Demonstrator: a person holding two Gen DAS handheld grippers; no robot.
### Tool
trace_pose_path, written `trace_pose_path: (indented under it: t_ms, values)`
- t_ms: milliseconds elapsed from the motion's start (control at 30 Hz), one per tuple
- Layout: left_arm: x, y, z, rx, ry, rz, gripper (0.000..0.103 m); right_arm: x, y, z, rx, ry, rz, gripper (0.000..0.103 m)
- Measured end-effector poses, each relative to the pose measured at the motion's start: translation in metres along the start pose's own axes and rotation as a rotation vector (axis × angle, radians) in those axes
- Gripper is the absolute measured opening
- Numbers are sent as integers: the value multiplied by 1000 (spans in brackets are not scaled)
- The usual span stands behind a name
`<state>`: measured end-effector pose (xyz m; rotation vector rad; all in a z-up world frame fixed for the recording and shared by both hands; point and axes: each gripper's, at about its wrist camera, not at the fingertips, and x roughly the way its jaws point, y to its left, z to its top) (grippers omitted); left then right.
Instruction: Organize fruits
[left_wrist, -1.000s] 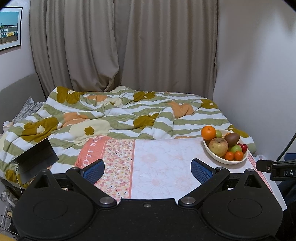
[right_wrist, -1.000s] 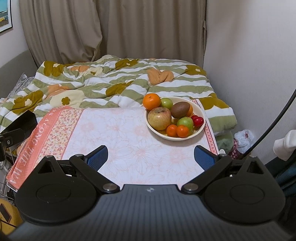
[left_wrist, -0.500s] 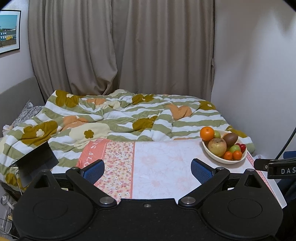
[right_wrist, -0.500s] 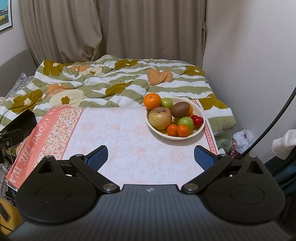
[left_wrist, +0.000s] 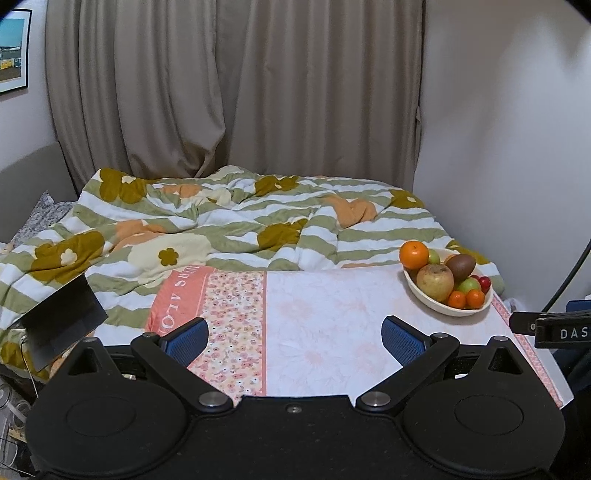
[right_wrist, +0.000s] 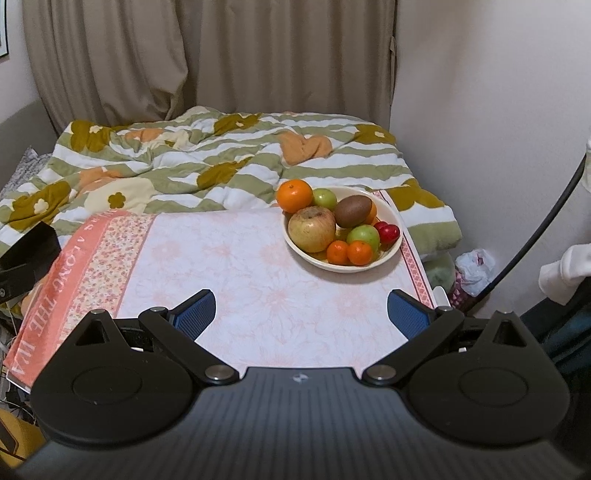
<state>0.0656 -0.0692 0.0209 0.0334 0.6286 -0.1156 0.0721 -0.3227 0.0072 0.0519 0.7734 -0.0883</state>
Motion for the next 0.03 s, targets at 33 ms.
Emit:
trace_pose_path:
  t_ms: [33]
  values:
    - [4,0,0,-1,9,8,102,4,-1,0,0,9,0,103]
